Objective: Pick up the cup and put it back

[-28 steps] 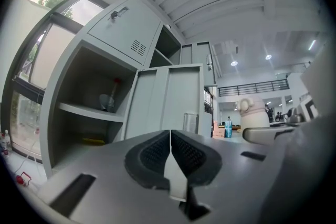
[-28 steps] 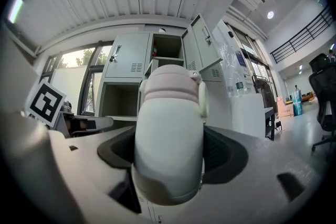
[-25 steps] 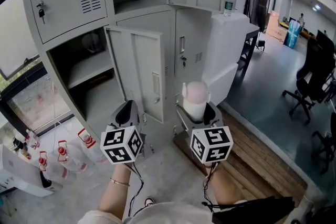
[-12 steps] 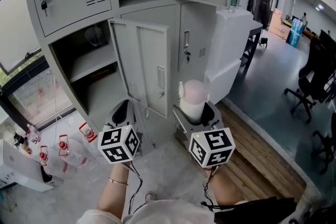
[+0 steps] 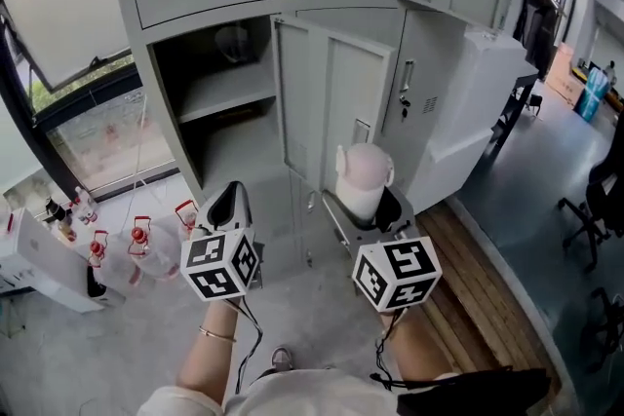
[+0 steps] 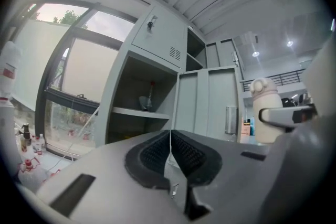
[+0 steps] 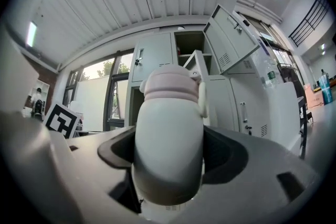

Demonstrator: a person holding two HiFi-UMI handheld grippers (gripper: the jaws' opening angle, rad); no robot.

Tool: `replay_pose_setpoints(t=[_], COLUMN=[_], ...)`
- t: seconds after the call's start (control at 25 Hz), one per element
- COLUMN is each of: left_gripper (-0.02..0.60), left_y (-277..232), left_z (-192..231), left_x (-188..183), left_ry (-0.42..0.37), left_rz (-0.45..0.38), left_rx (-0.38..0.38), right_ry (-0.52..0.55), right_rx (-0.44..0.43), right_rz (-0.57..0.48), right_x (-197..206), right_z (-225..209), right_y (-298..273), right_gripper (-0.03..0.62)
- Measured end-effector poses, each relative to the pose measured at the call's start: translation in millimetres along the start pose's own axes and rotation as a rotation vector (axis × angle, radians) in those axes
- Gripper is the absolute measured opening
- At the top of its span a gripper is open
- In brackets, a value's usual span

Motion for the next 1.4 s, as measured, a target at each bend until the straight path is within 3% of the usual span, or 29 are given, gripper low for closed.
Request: replay_pose_setpoints(t=[0.4,0.8,1.4], left_gripper=[0.011,0.011,0.011], left_y=[16,25,13], left_z=[72,140,216], left_x=[-4,-2,29], left_ry=[0.012,0.040,0.072], left_rz=[-0.018,-0.039,0.031], left_rx=[-0.170,-0.319,-0.392], right_ry=[-0.021,-0.044,-0.068], right_rx=[-0.164,-0.264,-0.260], right_rz=[0.014,0.042,0.146], right_x=[17,42,109], right_z=[40,70,78], right_y=[-71,-144,-240], right_gripper=[0.345,0.345,0.345])
Point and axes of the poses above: the fingertips, and each gripper's own axes: y backward along the fingers, z to its left, x out of its underside, the point moved 10 cm from there along y, backward along the fingers, and after that the axes turned 5 degrees about -x, right-handed, at the moved point
